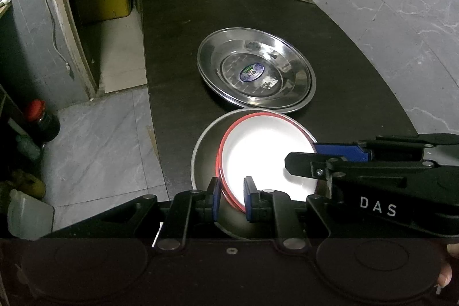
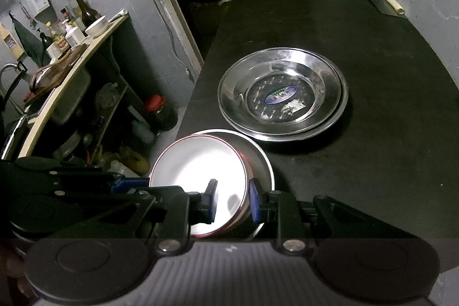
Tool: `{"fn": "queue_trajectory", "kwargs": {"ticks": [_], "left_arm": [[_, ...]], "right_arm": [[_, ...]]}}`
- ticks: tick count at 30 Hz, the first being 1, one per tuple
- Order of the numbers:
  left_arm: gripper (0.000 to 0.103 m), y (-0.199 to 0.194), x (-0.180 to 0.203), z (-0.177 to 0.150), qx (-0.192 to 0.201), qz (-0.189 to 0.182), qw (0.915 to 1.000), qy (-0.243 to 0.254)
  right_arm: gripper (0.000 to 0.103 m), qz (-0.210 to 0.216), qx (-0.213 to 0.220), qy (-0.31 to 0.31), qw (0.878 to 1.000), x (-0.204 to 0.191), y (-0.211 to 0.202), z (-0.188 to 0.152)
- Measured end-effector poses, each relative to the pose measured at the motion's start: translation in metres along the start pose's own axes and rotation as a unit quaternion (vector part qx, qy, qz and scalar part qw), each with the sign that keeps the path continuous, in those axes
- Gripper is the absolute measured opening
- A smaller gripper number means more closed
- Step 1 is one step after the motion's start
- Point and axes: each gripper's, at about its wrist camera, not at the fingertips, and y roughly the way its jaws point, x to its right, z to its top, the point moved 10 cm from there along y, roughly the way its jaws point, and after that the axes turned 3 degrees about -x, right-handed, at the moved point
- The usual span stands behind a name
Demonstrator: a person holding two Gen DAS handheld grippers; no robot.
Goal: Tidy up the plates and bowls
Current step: 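Lower the second white bowl into the nested bowls with both grippers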
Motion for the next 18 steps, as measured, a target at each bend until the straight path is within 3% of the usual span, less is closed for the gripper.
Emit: {"fn": "queue_trajectory", "kwargs": {"ticks": [18], "left_arm": [[0.021,0.0009,-0.0013,-0.0003,0.000,-0.002,1.0000,-0.004]], "right_arm": [[0.027,-0.001,-0.002,0.004,1.000,0.0049,0.0019,0.0013]]}}
